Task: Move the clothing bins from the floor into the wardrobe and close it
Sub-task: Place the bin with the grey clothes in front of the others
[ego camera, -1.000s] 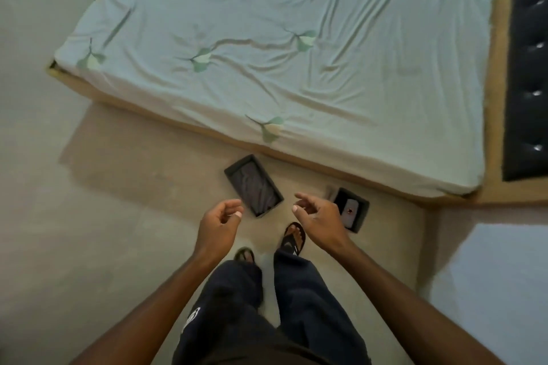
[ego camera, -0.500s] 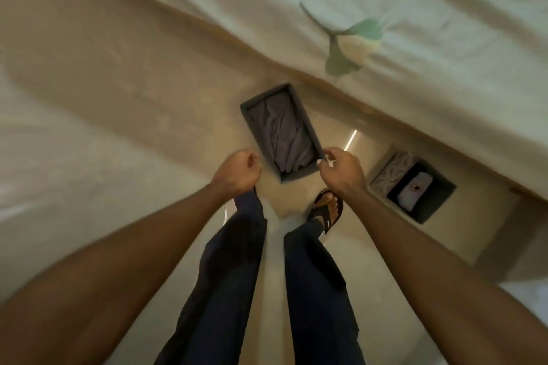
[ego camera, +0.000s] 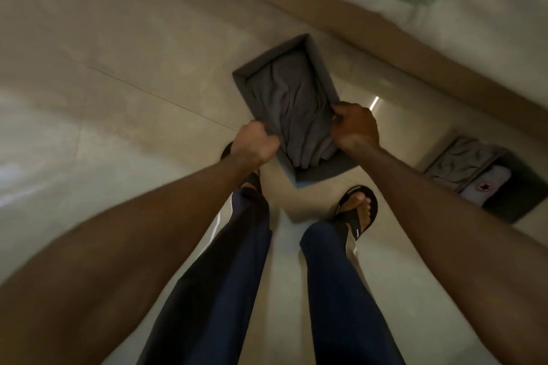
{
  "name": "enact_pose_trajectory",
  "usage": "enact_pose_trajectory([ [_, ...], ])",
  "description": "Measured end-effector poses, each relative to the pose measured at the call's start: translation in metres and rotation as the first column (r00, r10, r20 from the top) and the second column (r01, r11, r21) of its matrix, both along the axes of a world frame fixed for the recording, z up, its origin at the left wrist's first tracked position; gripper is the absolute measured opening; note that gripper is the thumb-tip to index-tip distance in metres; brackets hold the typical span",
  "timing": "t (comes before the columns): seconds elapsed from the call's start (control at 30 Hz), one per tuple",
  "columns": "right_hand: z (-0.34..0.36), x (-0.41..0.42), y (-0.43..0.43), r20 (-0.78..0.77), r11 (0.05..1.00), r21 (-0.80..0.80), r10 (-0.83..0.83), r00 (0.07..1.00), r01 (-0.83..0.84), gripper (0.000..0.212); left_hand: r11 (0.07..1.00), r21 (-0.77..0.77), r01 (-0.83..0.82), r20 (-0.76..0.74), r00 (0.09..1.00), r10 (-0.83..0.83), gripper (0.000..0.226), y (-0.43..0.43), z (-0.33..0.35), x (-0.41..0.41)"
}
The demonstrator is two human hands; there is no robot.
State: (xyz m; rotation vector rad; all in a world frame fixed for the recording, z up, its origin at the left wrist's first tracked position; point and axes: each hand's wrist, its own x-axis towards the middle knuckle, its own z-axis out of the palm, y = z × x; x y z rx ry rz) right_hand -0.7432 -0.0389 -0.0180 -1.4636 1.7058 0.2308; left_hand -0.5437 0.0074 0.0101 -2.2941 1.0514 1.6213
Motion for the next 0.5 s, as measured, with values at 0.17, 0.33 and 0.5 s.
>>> enact_pose_trajectory([
  [0.17,0.037,-0.012,0.012,-0.017,0.999,-0.048,0.023,1.000,-0.024,0.038,0.996,0.001,-0.087,0.030,0.996,0.087,0.022,-0.001,0.028,0.003],
  [0.33,0.125,-0.034,0.036,-0.008,0.995,-0.064,-0.077,0.997,0.077,0.032,0.997,-0.039,0.071,-0.011,0.997,-0.071,0.020,-0.005,0.118,-0.003],
  [0.5,0.262,-0.061,0.071,0.024,0.988,-0.037,-0.150,0.988,0.151,0.022,0.977,-0.039,0.208,-0.022,0.978,-0.209,0.029,0.002,0.261,-0.029],
])
